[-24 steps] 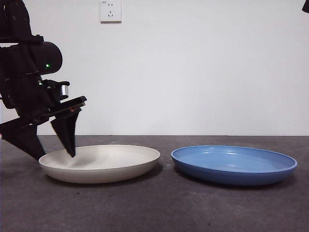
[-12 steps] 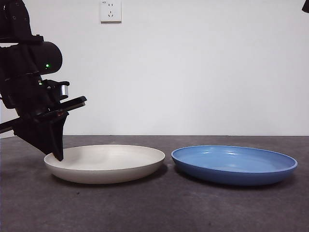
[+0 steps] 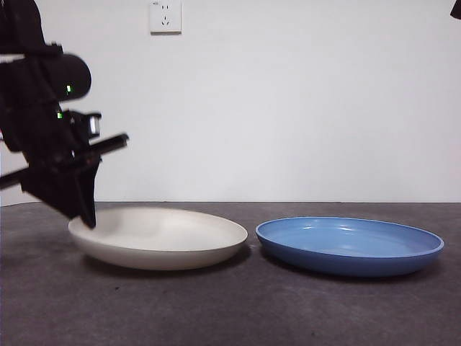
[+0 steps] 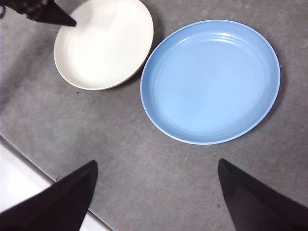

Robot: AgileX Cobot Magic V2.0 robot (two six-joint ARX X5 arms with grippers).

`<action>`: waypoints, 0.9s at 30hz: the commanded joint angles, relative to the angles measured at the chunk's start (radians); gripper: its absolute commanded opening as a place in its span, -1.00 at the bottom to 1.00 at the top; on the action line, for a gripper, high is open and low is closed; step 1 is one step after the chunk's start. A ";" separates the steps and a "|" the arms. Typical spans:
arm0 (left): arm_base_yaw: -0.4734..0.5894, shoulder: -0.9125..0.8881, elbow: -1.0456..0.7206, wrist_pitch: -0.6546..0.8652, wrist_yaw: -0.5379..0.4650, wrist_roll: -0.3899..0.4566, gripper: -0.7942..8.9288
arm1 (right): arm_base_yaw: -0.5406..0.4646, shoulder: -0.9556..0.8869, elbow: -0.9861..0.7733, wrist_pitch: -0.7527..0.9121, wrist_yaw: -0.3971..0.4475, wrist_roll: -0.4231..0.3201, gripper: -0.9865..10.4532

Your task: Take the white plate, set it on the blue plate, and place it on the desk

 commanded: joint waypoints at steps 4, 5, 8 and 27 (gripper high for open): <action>-0.010 -0.133 0.022 0.012 0.091 -0.024 -0.82 | 0.005 0.008 0.020 0.010 -0.002 0.002 -0.12; -0.014 -0.150 0.022 0.014 0.110 -0.026 -0.82 | 0.005 0.008 0.020 0.010 -0.002 0.002 -0.12; -0.036 -0.186 0.023 0.031 0.123 -0.056 -0.82 | 0.005 0.008 0.020 0.010 -0.002 0.003 -0.12; -0.321 0.082 0.304 0.094 0.079 -0.158 -0.82 | 0.005 0.008 0.020 0.016 -0.003 0.018 -0.12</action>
